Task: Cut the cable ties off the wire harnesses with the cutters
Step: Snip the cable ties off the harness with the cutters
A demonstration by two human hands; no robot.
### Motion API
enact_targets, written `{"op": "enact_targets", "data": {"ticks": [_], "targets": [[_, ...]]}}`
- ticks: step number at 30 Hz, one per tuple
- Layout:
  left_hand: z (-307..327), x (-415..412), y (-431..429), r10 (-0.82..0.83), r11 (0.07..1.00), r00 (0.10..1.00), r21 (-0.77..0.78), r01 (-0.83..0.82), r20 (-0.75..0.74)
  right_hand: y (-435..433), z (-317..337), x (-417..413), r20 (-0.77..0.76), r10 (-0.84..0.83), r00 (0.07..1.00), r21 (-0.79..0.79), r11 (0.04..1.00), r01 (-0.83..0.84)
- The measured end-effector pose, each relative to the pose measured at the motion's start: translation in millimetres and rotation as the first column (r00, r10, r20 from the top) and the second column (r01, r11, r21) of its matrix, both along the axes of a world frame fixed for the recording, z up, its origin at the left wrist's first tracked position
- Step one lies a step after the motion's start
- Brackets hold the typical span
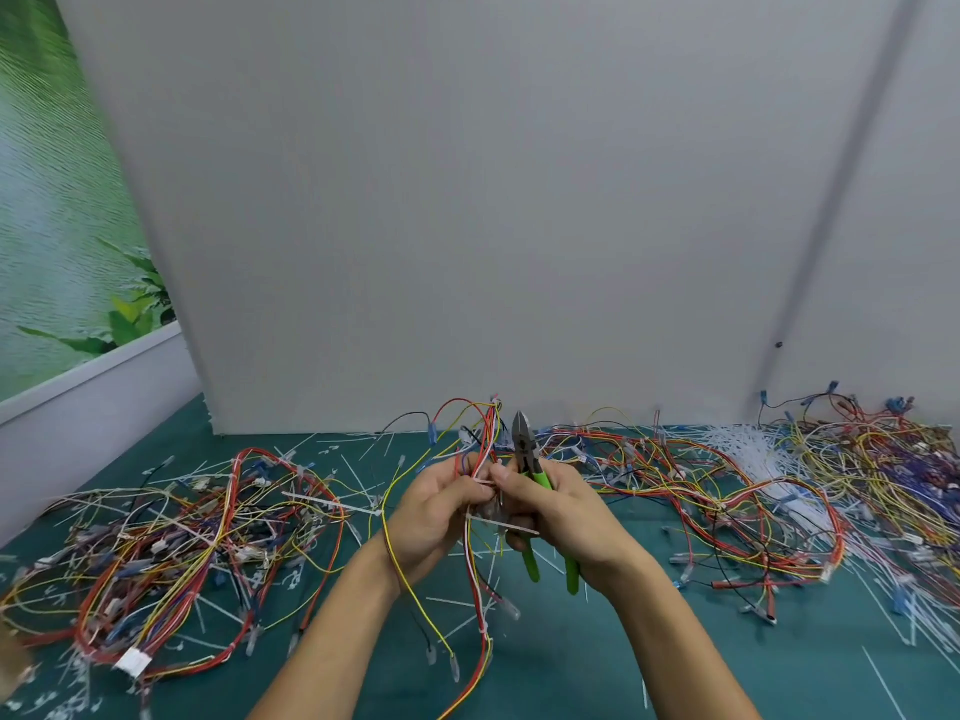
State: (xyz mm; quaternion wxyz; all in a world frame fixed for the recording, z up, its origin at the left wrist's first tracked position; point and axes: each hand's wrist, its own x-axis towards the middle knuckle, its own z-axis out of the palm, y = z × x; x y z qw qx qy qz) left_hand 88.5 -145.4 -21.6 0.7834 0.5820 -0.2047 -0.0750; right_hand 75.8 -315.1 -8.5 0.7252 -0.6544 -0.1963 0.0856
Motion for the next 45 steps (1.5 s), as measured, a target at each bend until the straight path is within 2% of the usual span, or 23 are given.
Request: {"op": "enact_targets", "data": {"ticks": [3, 6, 9, 11, 15, 18, 21, 23, 26, 28, 31, 34, 38, 41, 45], "targets": [[3, 1, 4, 0.024, 0.999, 1.000, -0.025, -0.024, 0.005, -10, 1, 4, -0.010, -0.039, 0.999, 0.020, 0.999, 0.040], [8, 8, 19, 0.115, 0.977, 0.992, -0.177, -0.122, -0.050, -29, 4, 11, -0.121, -0.147, 0.982, 0.179, 0.970, 0.167], [13, 16, 42, 0.210, 0.928, 0.975, -0.300, -0.221, -0.069, -58, 8, 19, -0.217, -0.281, 0.935, 0.308, 0.889, 0.339], [14, 19, 49, 0.229, 0.907, 0.968, -0.337, -0.251, -0.105, -75, 8, 23, -0.258, -0.322, 0.911, 0.297, 0.871, 0.392], [14, 15, 41, 0.180, 0.916, 0.972, -0.334, -0.221, -0.151, -79, 2, 27, -0.305, -0.353, 0.885, 0.096, 0.913, 0.397], [13, 10, 30, 0.144, 0.941, 0.978, -0.284, -0.182, -0.149, -63, 1, 26, -0.345, -0.330, 0.879, -0.024, 0.939, 0.343], [12, 7, 23, 0.122, 0.962, 0.986, -0.229, -0.146, -0.116, -47, 4, 20, -0.421, -0.242, 0.874, -0.023, 0.966, 0.256], [12, 6, 20, 0.080, 0.977, 0.994, -0.194, -0.093, -0.074, -42, 8, 15, -0.458, -0.147, 0.877, 0.043, 0.981, 0.187], [13, 4, 17, 0.043, 0.988, 0.998, -0.146, -0.049, -0.043, -37, 14, 10, -0.477, 0.021, 0.879, 0.227, 0.969, 0.100], [11, 5, 16, 0.079, 0.984, 0.994, -0.152, -0.090, -0.075, -35, 16, 9, -0.465, 0.088, 0.881, 0.334, 0.939, 0.083], [9, 5, 11, 0.116, 0.980, 0.988, -0.147, -0.131, -0.106, -32, 17, 9, -0.447, 0.118, 0.886, 0.380, 0.923, 0.068], [6, 7, 9, 0.152, 0.974, 0.980, -0.149, -0.170, -0.126, -30, 16, 10, -0.481, 0.182, 0.858, 0.362, 0.932, 0.005], [7, 8, 9, 0.173, 0.971, 0.978, -0.147, -0.190, -0.120, -29, 13, 8, -0.485, 0.236, 0.842, 0.240, 0.962, -0.132], [8, 9, 11, 0.205, 0.959, 0.970, -0.172, -0.226, -0.131, -29, 14, 5, -0.442, 0.289, 0.849, 0.170, 0.957, -0.237], [7, 11, 13, 0.208, 0.951, 0.968, -0.201, -0.233, -0.138, -34, 16, 0, -0.363, 0.415, 0.834, 0.163, 0.910, -0.382]]}}
